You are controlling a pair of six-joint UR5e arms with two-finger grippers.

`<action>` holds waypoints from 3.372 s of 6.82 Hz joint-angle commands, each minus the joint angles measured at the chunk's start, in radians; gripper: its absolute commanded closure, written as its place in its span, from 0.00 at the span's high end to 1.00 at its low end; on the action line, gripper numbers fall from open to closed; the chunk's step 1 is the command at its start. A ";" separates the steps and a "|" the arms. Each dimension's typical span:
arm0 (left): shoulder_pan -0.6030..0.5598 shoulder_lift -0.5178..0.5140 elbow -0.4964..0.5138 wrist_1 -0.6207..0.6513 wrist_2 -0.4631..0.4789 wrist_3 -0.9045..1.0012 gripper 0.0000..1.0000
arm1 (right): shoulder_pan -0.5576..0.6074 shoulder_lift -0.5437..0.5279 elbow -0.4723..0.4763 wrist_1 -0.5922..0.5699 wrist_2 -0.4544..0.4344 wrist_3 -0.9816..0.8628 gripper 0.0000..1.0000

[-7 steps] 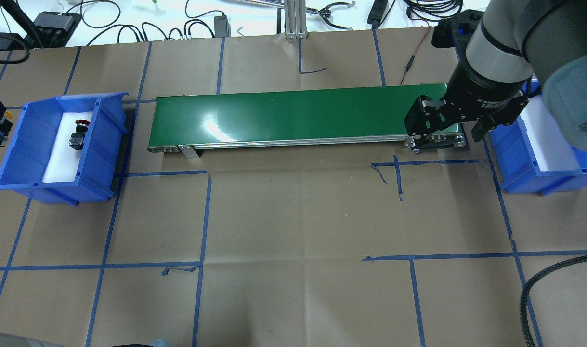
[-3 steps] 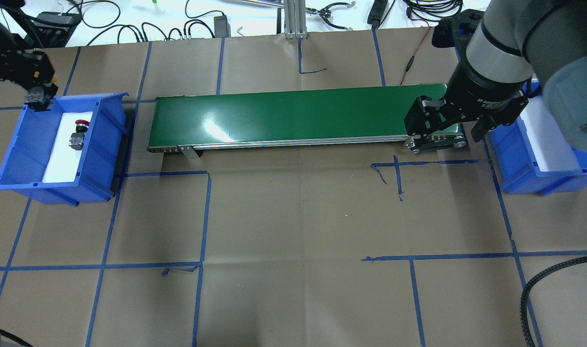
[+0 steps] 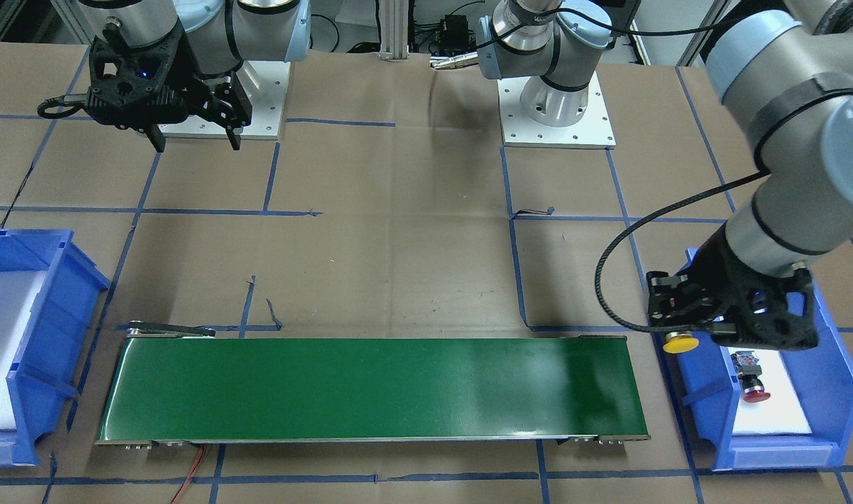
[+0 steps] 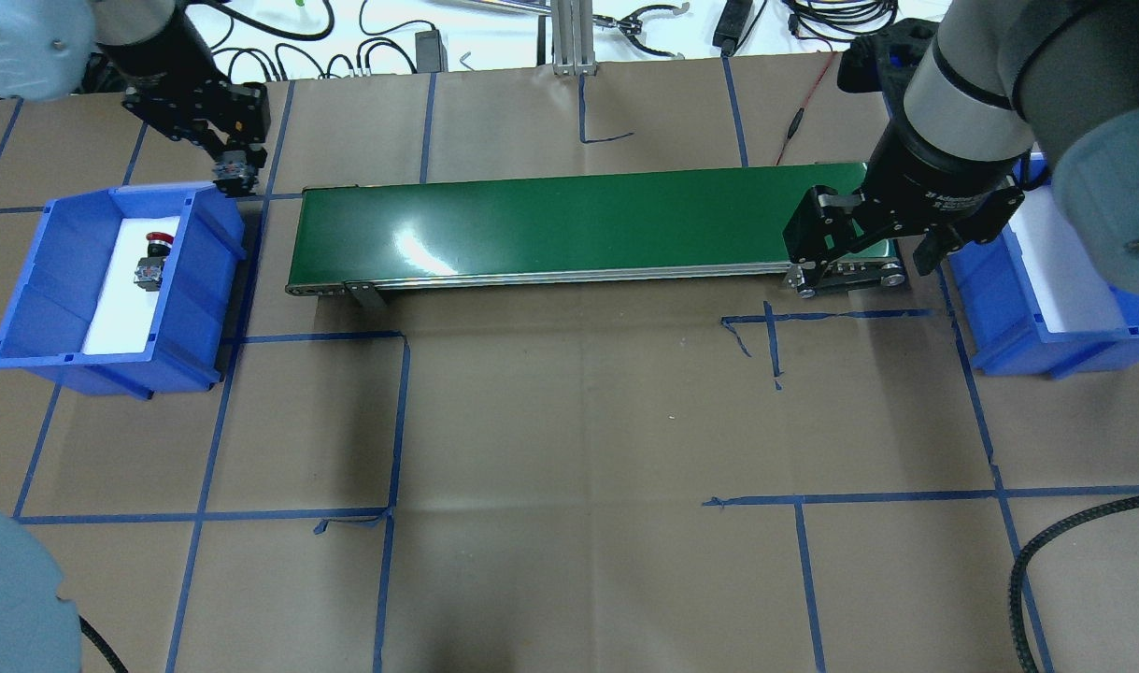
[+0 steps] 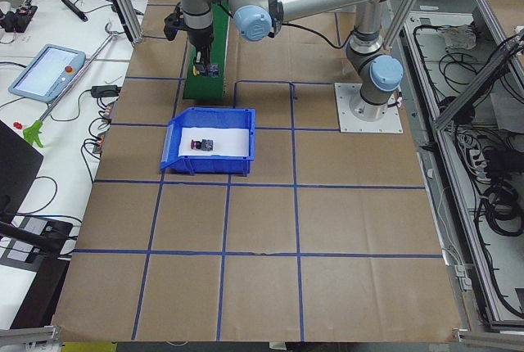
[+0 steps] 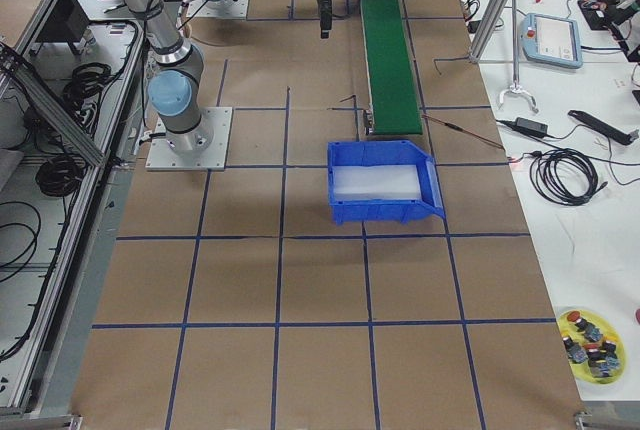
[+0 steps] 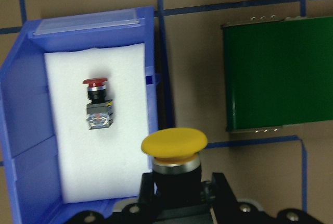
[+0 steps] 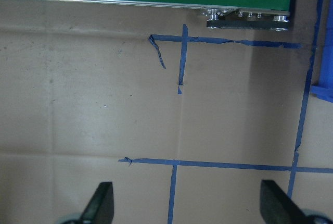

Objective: Transport two buttons from left to right
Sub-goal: 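Carry the yellow button with the left gripper onto the conveyor belt, then open the left gripper to release the yellow button and raise it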

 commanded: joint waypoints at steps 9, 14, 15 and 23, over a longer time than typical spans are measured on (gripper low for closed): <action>-0.090 -0.157 -0.213 0.398 -0.001 -0.034 0.00 | 0.000 0.000 0.000 0.000 0.002 0.001 1.00; -0.090 -0.112 -0.186 0.381 0.002 -0.084 1.00 | 0.000 0.000 0.002 0.000 0.002 0.001 1.00; -0.087 -0.058 -0.184 0.339 0.002 -0.084 1.00 | 0.000 0.000 0.000 0.000 0.002 0.001 1.00; 0.111 0.193 -0.108 -0.027 -0.003 0.076 1.00 | 0.000 0.000 0.005 0.000 0.002 0.001 1.00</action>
